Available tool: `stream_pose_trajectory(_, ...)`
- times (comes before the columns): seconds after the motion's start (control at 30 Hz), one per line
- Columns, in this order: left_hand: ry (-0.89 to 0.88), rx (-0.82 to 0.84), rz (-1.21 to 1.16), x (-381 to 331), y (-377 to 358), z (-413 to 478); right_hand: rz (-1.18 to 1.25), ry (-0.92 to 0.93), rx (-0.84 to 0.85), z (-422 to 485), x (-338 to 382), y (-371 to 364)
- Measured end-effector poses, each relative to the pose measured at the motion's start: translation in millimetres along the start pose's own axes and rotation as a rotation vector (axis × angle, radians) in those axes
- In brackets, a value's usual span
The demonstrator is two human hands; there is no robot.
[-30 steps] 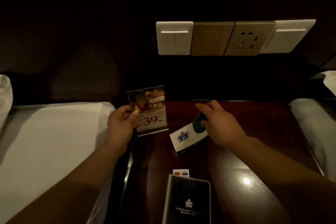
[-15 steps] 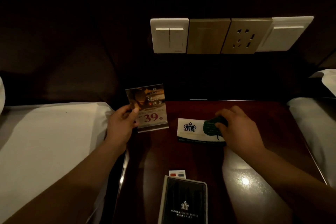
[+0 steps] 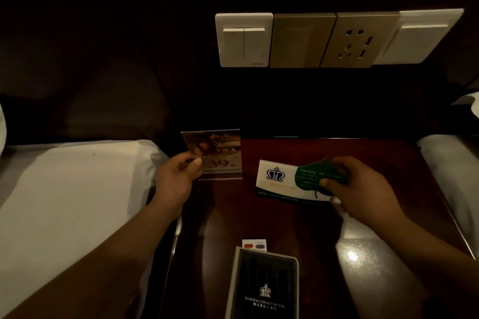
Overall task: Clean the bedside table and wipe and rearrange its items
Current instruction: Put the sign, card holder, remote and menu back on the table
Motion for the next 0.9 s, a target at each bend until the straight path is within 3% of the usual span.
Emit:
stream_pose_trajectory(0.3, -0.049, 0.023, 0.125, 7.7, -3.4, 16.7, 0.394, -0.020, -0.124, 14.1, -15.9, -7.0)
stream_pose_trajectory(0.67, -0.096, -0.073, 0.244, 14.6, -11.9, 18.4, 0.343, 0.048, -0.169, 66.7, -5.4, -15.8)
stream_pose_trajectory(0.9, -0.111, 0.025, 0.274, 9.7, -8.4, 25.9, 0.357, 0.062, -0.174, 71.9, -6.6, -10.0)
Point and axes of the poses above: each hand's wrist, its own z-axis towards the middle knuckle, its own y-axis out of the back of the hand, x = y × z, the point moved 2 cm from there along z, towards the middle knuckle, and after that the axes turned 5 degrees about x, right-handed, at the moved point
